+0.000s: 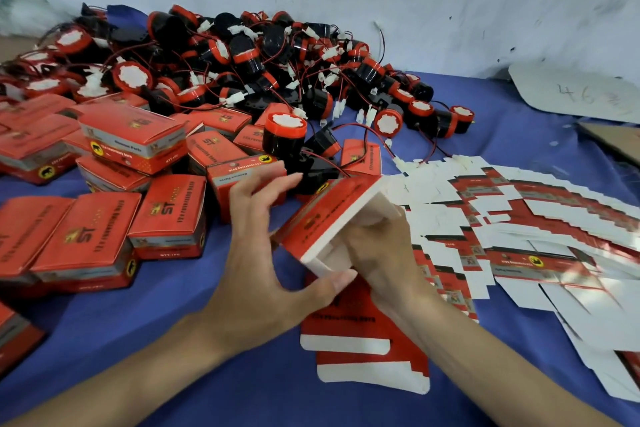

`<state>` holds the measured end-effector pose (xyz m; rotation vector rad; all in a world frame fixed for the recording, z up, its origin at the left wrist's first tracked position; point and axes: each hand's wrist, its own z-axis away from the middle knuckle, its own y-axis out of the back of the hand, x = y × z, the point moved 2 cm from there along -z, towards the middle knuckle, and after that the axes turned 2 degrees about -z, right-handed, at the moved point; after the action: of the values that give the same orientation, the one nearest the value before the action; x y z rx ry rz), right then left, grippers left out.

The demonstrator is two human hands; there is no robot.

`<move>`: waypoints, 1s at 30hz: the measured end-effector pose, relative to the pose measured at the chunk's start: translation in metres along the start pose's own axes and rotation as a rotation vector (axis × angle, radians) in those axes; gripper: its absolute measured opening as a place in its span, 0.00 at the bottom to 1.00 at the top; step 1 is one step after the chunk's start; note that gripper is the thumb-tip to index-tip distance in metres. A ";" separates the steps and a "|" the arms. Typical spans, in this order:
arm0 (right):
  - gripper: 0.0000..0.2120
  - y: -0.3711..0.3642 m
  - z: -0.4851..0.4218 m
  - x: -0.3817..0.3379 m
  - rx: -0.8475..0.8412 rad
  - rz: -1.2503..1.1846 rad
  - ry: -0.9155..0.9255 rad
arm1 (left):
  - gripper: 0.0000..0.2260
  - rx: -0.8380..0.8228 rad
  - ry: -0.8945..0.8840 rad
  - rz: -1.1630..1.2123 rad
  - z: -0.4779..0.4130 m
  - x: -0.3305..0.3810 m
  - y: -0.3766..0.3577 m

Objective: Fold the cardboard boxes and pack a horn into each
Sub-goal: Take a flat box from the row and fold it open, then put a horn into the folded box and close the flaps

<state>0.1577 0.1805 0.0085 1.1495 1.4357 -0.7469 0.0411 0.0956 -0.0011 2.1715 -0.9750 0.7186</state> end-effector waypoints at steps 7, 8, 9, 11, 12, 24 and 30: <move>0.09 -0.011 -0.039 -0.044 -0.610 0.077 -0.188 | 0.35 0.244 -0.011 -0.063 -0.019 -0.013 0.023; 0.14 -0.002 -0.056 -0.051 -0.603 0.097 -0.160 | 0.36 0.269 0.018 -0.030 -0.023 -0.016 0.028; 0.18 0.003 -0.074 -0.056 -0.506 0.092 -0.127 | 0.38 0.268 0.027 -0.007 -0.025 -0.018 0.031; 0.21 0.006 -0.109 -0.057 -0.187 0.152 0.011 | 0.41 0.170 0.027 0.054 -0.023 -0.019 0.029; 0.21 -0.002 -0.122 -0.054 -0.119 0.316 0.111 | 0.40 0.094 0.052 0.098 -0.020 -0.017 0.025; 0.30 -0.053 -0.129 -0.005 -0.338 0.785 0.479 | 0.13 0.034 0.277 0.109 -0.012 -0.031 0.019; 0.25 -0.010 -0.107 -0.048 -0.019 0.341 0.549 | 0.13 0.035 0.373 0.023 -0.013 -0.038 0.016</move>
<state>0.1071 0.2636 0.0751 1.6129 1.6180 -0.1784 0.0042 0.1135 -0.0142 1.9603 -0.7955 1.1097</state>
